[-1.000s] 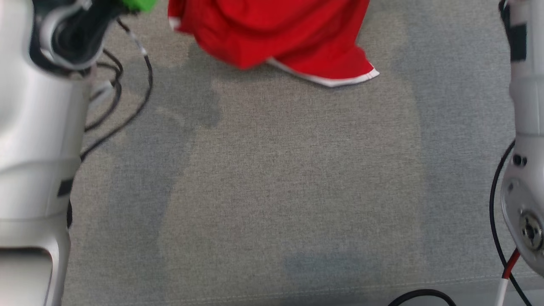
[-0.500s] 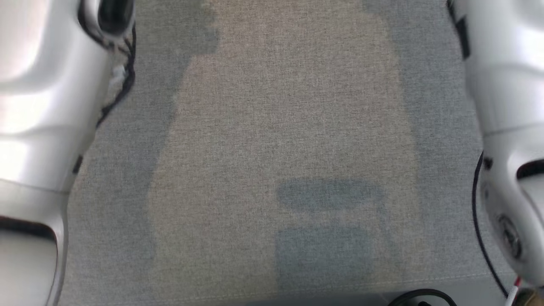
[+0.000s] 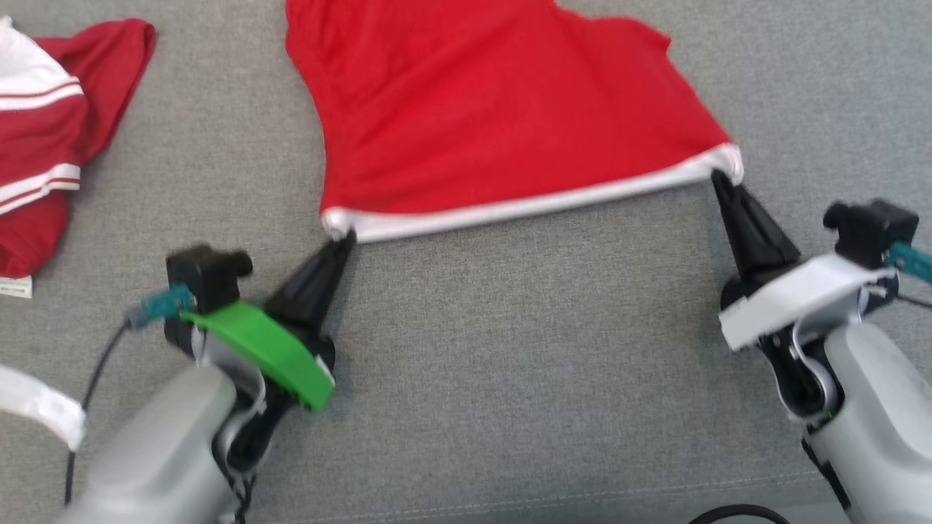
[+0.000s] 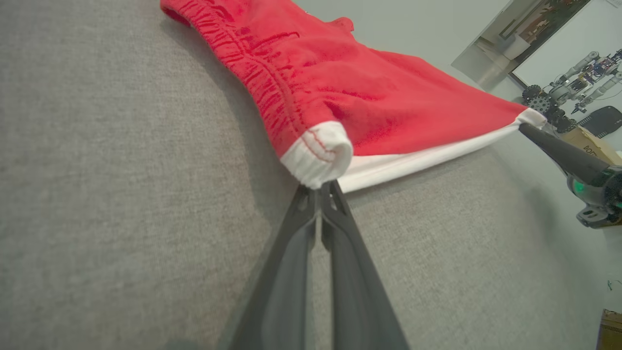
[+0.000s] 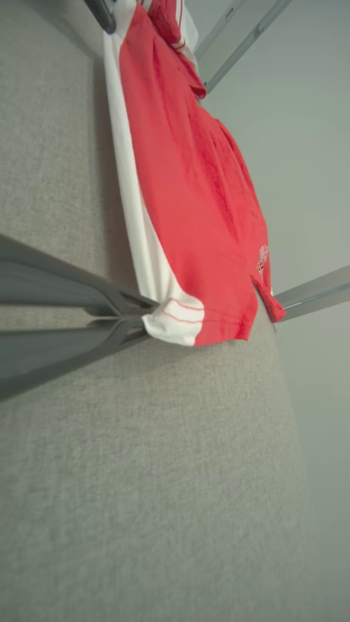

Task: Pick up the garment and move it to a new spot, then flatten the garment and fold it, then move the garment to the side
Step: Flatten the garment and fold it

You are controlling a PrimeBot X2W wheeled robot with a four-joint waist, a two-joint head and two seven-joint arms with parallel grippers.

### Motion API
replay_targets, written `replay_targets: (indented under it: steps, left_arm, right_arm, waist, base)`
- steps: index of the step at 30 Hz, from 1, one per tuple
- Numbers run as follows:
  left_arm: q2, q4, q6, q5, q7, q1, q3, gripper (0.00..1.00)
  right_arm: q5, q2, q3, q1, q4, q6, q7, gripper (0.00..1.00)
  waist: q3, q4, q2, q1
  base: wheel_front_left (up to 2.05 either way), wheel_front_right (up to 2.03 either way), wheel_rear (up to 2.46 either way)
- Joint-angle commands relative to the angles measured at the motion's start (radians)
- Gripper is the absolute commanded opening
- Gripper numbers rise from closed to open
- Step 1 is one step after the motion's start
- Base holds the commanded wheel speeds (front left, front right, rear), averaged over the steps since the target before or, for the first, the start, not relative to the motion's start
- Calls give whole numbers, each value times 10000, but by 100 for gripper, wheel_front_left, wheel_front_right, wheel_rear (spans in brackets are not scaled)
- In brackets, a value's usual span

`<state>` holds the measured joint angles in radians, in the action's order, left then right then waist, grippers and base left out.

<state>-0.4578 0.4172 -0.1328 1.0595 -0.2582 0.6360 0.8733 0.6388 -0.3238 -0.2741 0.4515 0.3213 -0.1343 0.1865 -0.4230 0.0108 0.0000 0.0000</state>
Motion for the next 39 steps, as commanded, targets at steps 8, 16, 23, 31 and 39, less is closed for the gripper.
replay_targets:
  steps: [8, 16, 23, 31, 39]
  left_arm:
    - [-55, -673, 1011, 725, -71, -4080, -17, 0]
    - [-422, -3390, 2127, 1750, 104, -5884, -357, 0]
    - [-159, -5222, 2558, 3146, 1441, -4317, -1240, 0]
    - [582, -3713, 3269, 3662, 2826, -866, -2069, 0]
    - [2187, -475, 3169, 3397, 3415, 1492, -1616, 0]
  right_arm:
    - [30, -882, 886, -4305, -2473, 110, -1097, 0]
    - [-194, -115, 2559, -7511, -5837, 103, -2603, 0]
    - [-355, -93, 2618, -4368, -5548, 52, -4284, 0]
    - [-1332, -17, 2691, 1127, -2673, 58, -5817, 0]
    - [-2235, 213, 2267, 3878, 180, 52, -5534, 0]
  waist:
    - [2368, 40, 0, 0]
    - [2795, 375, 0, 0]
    - [1458, 1039, 0, 0]
    - [-675, 1878, 0, 0]
    - [-1253, 2711, 0, 0]
  base:
    - [0, 0, 0]
    - [0, 0, 0]
    - [0, 0, 0]
    - [0, 0, 0]
    - [0, 0, 0]
